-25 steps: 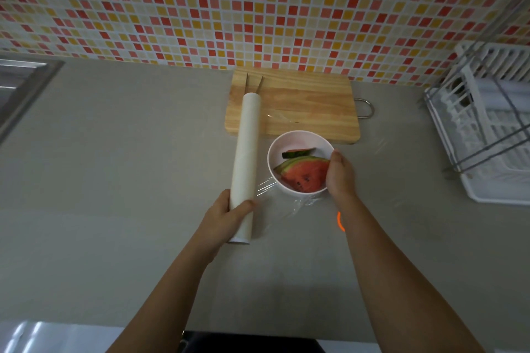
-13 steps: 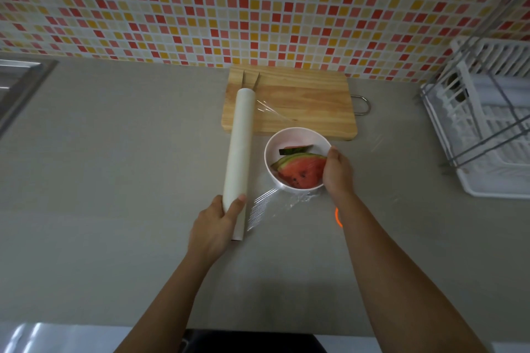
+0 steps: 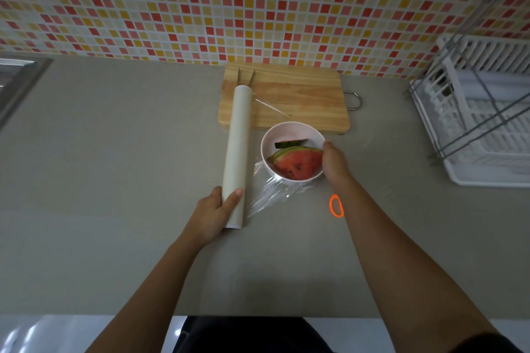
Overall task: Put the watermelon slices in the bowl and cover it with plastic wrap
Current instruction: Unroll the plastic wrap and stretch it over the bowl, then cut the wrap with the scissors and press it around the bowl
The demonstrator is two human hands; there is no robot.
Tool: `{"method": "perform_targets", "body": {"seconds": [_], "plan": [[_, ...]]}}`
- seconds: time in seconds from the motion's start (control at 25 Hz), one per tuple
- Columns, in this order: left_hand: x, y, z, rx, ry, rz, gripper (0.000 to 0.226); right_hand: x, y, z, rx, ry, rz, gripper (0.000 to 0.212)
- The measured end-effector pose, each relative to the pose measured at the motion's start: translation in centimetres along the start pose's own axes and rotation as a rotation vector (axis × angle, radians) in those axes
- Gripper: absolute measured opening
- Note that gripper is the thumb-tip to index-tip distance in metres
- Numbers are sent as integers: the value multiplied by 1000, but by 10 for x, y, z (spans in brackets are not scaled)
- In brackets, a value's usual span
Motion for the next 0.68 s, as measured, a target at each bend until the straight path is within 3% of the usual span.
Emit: {"method": "perform_targets", "body": {"seconds": [0.12,0.28,0.68], "plan": [[-3,0,-1,-1,-22,39,45,-6,16,-8,67,-37,50,64],[-4,0,-2,-14,-32,52,45,-34,68,-41,-277,166,-421,26],[-2,-4,-4,-36,-25,32,46,-68,62,-56,-359,212,-739,30]]}}
Point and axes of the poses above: each hand's wrist, its own z-axis towards the middle knuckle, its own y-axis out of the back of the hand, x = y × z, the point moved 7 cm from there along z, towards the middle knuckle, and after that the axes turned 13 degrees about -y, right-handed, at the moved point
